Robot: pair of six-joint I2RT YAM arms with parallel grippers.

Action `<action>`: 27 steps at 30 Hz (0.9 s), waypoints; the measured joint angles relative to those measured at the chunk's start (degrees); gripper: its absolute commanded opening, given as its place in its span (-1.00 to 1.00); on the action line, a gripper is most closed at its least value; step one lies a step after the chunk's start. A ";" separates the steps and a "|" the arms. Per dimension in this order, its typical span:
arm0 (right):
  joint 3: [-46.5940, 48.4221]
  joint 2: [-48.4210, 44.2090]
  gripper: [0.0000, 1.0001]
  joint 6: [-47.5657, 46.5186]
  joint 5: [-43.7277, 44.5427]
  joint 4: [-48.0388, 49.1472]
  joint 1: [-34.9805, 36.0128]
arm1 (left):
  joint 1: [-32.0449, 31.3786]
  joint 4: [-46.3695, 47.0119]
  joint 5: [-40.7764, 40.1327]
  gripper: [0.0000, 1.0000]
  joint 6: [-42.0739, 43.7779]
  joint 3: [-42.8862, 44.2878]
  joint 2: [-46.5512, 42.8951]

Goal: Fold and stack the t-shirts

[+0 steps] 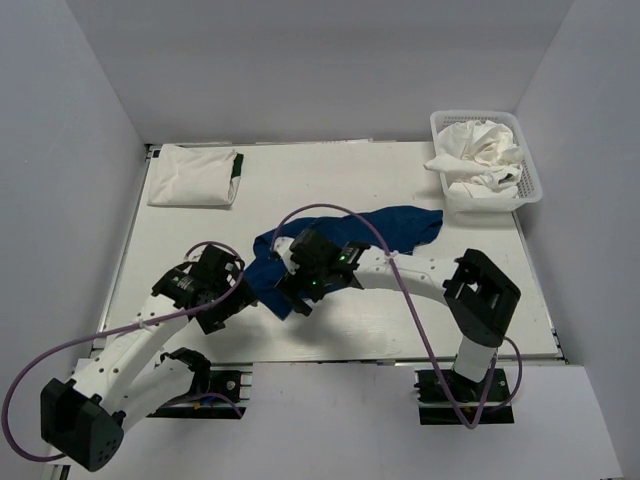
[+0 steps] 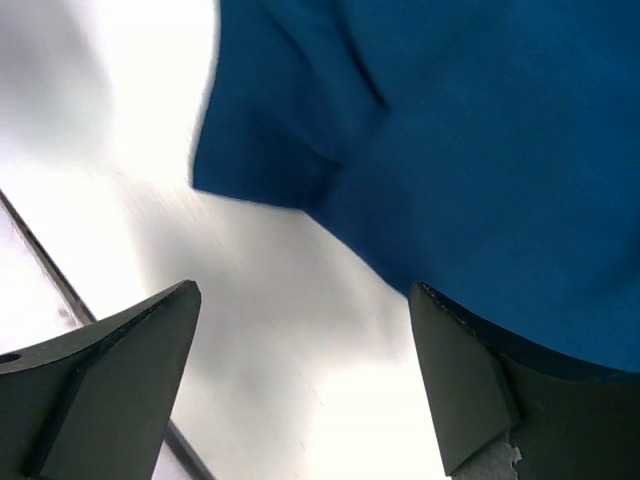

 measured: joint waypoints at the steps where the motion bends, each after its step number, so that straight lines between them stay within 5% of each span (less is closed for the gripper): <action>1: 0.37 0.98 0.81 -0.28 0.24 0.70 0.92 | 0.00 0.04 0.11 1.00 -0.13 0.00 0.11; 4: 2.08 4.70 0.61 -0.55 3.04 1.86 2.97 | 0.00 -0.07 0.09 1.00 -0.33 0.02 1.36; 10: 2.67 9.09 -0.39 -0.13 9.11 3.06 3.30 | 0.00 -0.46 -0.48 1.00 -0.44 0.52 2.03; 13: 2.80 9.75 -0.65 1.01 11.50 3.39 2.99 | 0.00 -0.50 -0.52 1.00 -0.42 1.20 2.03; 20: 2.71 5.11 -1.00 2.45 12.83 4.04 2.56 | 0.00 1.16 -0.17 1.00 0.63 1.40 2.25; 27: 0.85 -6.49 -1.00 8.68 21.31 4.79 0.35 | -1.33 12.02 5.95 1.00 4.35 1.42 14.95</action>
